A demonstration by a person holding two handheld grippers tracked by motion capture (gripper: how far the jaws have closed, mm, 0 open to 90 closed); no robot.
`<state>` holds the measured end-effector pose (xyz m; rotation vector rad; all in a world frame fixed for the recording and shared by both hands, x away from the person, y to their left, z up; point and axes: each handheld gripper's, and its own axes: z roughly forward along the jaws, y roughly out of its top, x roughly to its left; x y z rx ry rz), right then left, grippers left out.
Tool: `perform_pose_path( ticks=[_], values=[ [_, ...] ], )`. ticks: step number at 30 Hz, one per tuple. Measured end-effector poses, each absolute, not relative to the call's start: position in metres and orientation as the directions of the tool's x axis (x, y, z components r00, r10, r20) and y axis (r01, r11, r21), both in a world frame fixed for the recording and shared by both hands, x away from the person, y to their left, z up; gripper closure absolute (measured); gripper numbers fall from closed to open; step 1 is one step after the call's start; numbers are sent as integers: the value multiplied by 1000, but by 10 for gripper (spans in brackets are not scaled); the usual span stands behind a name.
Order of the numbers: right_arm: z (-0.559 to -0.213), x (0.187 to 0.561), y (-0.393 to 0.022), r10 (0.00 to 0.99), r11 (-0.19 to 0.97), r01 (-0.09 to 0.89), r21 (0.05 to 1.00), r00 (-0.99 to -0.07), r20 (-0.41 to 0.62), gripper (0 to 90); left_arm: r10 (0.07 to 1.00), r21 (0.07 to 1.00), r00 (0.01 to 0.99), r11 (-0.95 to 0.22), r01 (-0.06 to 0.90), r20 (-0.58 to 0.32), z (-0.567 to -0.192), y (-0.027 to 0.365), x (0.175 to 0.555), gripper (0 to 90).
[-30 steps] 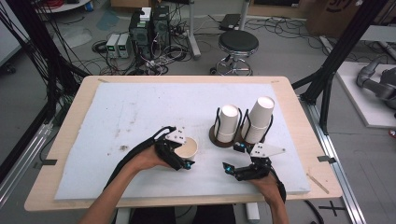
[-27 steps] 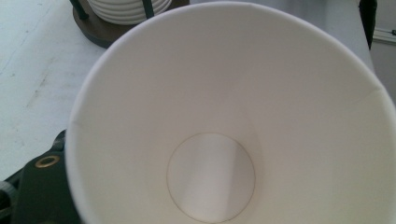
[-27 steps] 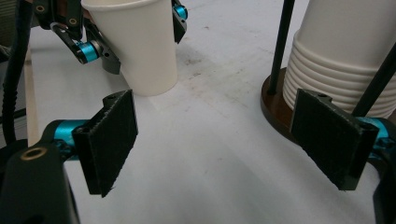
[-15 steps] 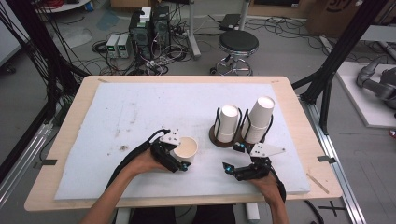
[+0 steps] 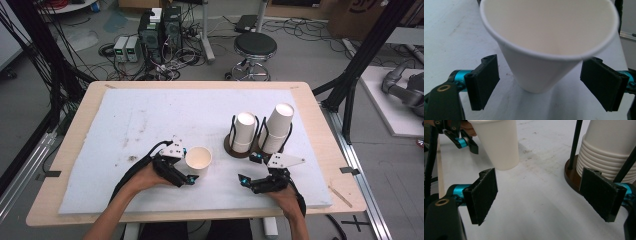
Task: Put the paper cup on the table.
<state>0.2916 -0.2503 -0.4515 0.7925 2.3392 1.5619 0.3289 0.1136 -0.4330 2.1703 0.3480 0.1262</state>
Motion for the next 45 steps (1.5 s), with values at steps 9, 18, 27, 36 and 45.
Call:
perform_pose_path(
  ticks=[9, 18, 27, 36, 45],
  values=[
    [-452, 288, -252, 557, 272, 285, 919, -826, 91, 156, 317, 845, 948, -496, 197, -35, -430, 149, 318, 141],
    [-452, 288, -252, 562, 268, 284, 920, -822, 90, 157, 364, 886, 931, -421, 195, -32, -428, 182, 307, 141],
    [-452, 289, -252, 563, 272, 287, 919, -822, 90, 157, 429, 920, 901, -329, 214, -56, -430, 225, 295, 140],
    [-452, 287, -251, 569, 272, 283, 920, -818, 84, 157, 518, 941, 853, -254, 225, -65, -440, 269, 282, 139],
    [-452, 289, -251, 567, 279, 292, 915, -819, 88, 156, 567, 946, 819, -215, 244, -82, -448, 288, 280, 139]
  ],
)
